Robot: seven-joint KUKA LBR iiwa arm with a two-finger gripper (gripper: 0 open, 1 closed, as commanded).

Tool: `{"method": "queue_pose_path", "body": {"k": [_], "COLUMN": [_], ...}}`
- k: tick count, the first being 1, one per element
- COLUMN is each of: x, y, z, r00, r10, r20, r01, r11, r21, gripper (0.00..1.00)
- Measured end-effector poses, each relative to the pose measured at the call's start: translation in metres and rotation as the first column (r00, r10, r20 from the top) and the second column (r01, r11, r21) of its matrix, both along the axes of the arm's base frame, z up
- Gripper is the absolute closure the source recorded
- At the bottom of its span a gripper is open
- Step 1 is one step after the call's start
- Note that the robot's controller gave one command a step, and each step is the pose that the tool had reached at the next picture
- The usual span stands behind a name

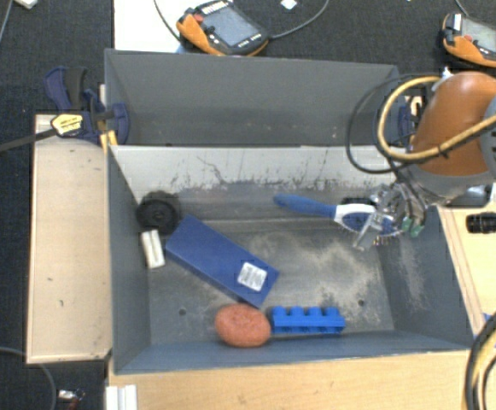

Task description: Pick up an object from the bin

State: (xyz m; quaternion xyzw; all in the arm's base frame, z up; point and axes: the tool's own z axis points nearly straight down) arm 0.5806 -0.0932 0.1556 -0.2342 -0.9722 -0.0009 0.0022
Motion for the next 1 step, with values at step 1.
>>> {"method": "queue_pose_path", "body": {"k": [1], "x": [0.0001], "y": [-0.0001], "z": [0.0212], "r00": [1.0], "r10": [0.003], "r20": [0.0], "r01": [-0.003], "r11": [1.0], "r21": [0.0], "gripper": [1.0]}}
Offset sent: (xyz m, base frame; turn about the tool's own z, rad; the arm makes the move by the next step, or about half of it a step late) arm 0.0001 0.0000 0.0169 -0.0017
